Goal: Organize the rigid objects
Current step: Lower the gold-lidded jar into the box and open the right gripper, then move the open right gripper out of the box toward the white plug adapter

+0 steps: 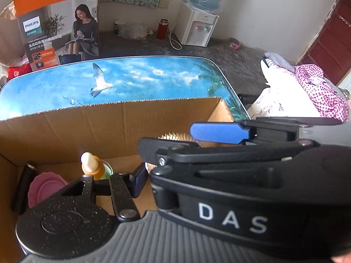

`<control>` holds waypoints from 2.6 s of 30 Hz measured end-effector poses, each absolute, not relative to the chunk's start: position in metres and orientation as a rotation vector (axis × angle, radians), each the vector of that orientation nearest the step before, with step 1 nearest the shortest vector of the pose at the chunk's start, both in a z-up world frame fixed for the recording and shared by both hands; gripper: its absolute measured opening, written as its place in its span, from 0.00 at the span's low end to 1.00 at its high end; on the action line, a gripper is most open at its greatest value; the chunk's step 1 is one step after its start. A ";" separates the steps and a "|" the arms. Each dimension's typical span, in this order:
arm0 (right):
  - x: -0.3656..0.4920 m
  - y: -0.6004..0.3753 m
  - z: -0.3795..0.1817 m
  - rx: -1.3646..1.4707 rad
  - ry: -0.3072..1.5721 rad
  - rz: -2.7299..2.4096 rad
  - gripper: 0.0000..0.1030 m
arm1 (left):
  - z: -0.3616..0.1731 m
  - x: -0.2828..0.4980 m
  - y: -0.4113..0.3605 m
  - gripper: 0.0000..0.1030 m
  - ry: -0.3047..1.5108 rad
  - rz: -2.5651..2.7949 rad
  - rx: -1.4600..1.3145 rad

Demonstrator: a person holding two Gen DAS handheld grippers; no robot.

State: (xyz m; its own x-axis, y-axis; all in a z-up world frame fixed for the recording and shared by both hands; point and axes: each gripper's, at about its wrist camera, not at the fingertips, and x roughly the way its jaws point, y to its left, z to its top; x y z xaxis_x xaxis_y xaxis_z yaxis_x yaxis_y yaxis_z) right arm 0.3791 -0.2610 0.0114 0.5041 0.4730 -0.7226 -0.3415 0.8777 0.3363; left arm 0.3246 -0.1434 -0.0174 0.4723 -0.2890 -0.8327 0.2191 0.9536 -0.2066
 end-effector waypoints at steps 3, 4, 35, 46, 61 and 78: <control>0.381 -0.264 0.011 0.158 0.893 0.489 0.52 | -0.018 0.327 -0.145 0.64 1.016 -0.300 -0.073; 0.380 -0.265 0.011 0.156 0.885 0.483 0.52 | -0.018 0.327 -0.145 0.65 1.017 -0.295 -0.071; 0.092 -0.358 0.046 0.567 0.459 0.504 0.80 | 0.064 0.103 -0.091 0.92 0.761 -0.445 0.004; 0.075 -0.304 0.005 0.562 0.629 0.566 0.80 | 0.015 0.046 -0.053 0.92 0.780 -0.414 0.041; 0.098 -0.240 -0.034 0.458 0.819 0.648 0.80 | -0.041 0.024 -0.028 0.92 0.791 -0.314 0.080; 0.157 -0.163 -0.068 0.496 0.938 0.784 0.47 | -0.075 0.048 -0.012 0.67 0.749 -0.180 0.110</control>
